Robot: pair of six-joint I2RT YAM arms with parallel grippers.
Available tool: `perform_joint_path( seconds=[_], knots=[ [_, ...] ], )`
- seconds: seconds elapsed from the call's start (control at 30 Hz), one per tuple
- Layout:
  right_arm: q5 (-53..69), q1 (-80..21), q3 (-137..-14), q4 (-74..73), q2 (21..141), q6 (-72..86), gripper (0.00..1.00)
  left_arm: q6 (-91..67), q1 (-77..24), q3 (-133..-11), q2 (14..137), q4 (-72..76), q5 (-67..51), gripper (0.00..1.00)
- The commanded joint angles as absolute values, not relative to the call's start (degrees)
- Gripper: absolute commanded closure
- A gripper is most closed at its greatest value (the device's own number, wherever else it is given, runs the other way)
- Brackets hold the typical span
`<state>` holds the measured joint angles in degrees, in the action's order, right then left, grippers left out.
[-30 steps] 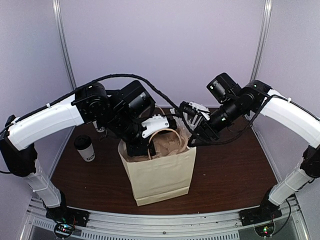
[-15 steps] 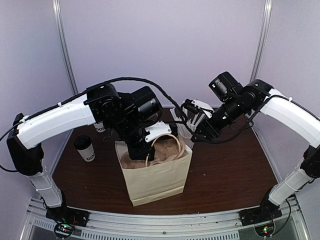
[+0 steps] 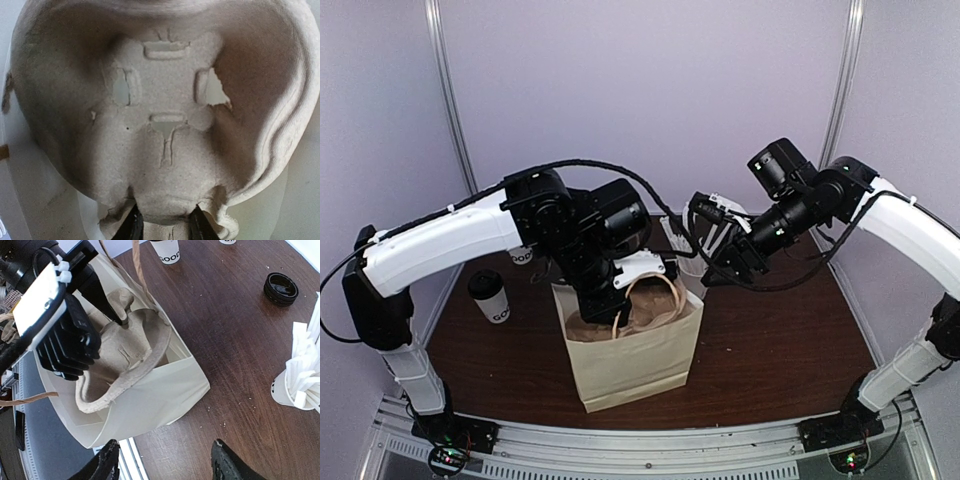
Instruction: Pack the takeout coffee
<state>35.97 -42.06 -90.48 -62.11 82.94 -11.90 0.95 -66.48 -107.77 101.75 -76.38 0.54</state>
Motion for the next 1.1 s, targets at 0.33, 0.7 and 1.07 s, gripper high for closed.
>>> perform_joint_path(
  seconds=[0.33, 0.7, 1.07],
  knots=[
    [43.09, -44.42, -94.58, -61.87, 87.15, -10.12, 0.36, -2.81, -66.66, -111.84, 99.67, -79.35, 4.65, 0.98],
    [40.78, -46.04, -95.80, -61.44, 89.42, -8.43, 0.40, -4.21, -66.71, -110.03, 95.89, -76.25, 3.86, 0.98],
    [36.76, -47.80, -97.99, -61.56, 92.15, -6.44, 0.47, -6.11, -66.69, -109.00, 95.85, -76.37, 4.38, 0.99]
  ],
)
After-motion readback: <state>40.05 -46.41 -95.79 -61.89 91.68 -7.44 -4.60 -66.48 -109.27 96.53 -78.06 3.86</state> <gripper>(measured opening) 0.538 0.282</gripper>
